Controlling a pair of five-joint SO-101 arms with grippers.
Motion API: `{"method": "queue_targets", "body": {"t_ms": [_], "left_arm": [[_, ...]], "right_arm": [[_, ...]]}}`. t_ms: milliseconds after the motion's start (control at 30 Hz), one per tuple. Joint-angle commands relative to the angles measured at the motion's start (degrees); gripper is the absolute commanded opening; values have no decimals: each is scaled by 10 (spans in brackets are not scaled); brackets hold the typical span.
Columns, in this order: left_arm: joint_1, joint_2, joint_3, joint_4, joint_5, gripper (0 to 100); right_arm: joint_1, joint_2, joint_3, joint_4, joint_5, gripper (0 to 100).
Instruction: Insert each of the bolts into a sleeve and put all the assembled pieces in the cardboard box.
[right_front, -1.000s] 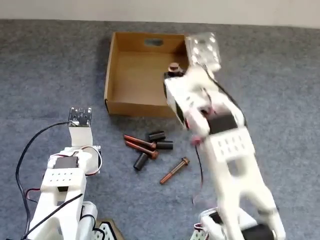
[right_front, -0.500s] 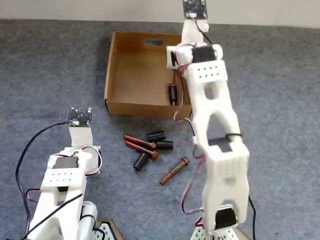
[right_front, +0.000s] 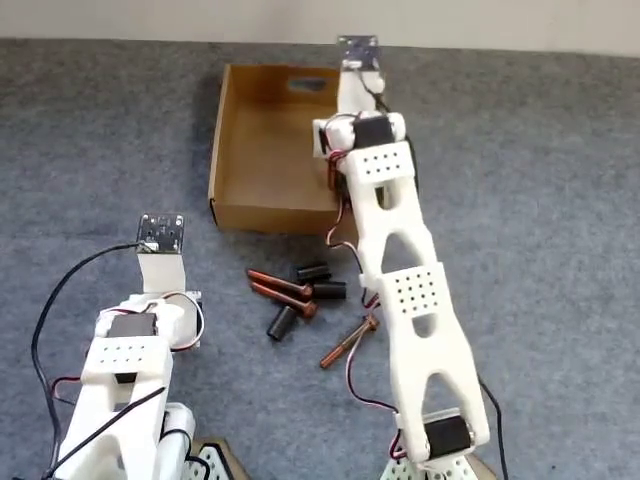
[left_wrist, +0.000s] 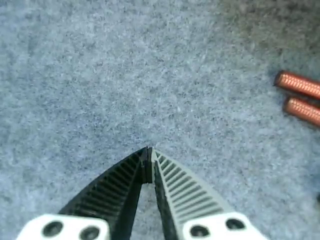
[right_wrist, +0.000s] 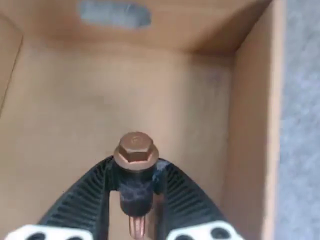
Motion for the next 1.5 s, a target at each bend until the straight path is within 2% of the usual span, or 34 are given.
{"method": "queue_targets", "body": {"t_ms": [0, 333, 500, 733, 1033, 1467], "left_arm": [[-1, -11, -3, -7, -3, 17], [-1, -11, -3, -7, -3, 17], [-1, -11, -3, -7, -3, 17], [-1, -11, -3, -7, -3, 17], [-1, -11, -3, -7, -3, 17], [-1, -11, -3, -7, -3, 17]], "right_arm": [[-5, -8, -31, 18, -4, 7], [29, 10, -29, 21, -1, 7], [35, 11, -58, 18, 65, 7], [29, 10, -131, 24, 65, 7], [0, 16, -131, 124, 66, 7], [-9, 20, -131, 122, 67, 7]]}}
